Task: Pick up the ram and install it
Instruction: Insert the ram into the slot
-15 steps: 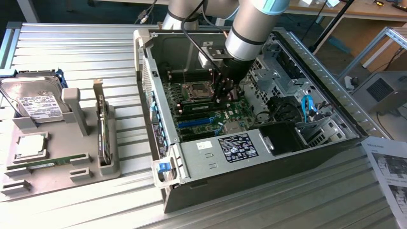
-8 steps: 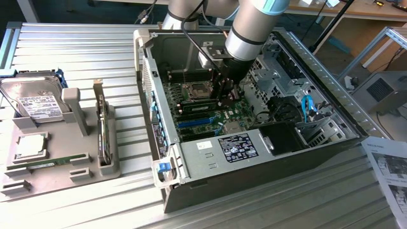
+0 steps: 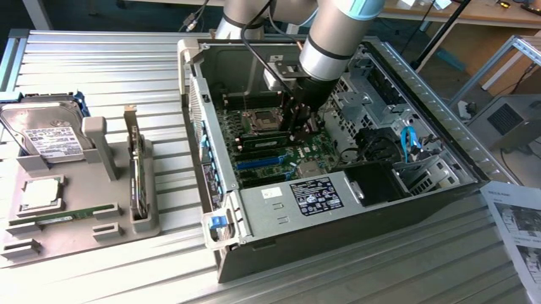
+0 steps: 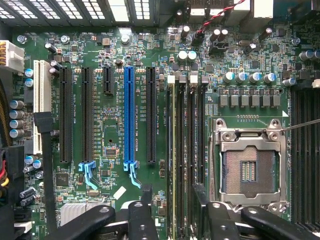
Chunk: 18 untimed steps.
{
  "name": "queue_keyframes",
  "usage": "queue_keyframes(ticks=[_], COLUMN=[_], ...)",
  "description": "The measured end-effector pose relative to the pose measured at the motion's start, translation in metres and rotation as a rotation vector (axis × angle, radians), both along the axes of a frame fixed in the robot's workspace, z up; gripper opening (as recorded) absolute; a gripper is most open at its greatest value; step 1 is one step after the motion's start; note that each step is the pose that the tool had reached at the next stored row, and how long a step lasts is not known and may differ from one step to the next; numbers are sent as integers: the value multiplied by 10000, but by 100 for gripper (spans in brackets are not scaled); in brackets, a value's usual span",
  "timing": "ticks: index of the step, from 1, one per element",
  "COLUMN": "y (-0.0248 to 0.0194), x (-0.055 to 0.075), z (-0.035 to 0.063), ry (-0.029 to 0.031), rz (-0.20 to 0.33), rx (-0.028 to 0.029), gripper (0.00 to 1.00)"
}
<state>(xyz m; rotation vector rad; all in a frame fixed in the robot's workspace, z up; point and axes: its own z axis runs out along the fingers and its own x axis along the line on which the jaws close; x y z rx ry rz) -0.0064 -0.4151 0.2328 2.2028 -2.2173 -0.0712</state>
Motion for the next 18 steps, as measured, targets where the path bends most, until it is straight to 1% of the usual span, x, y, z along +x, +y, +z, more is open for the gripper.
queue_keyframes(ticks=[5, 7, 8, 10, 14, 15, 18], y=[0, 0, 0, 0, 0, 0, 0], x=[0, 0, 0, 1, 0, 0, 0], z=[0, 17, 37, 130, 236, 276, 346], ry=[0, 0, 0, 0, 0, 0, -1], rz=[0, 0, 0, 1, 0, 0, 0], rx=[1, 0, -1, 0, 0, 0, 1], gripper=[44, 44, 44, 44, 44, 44, 44])
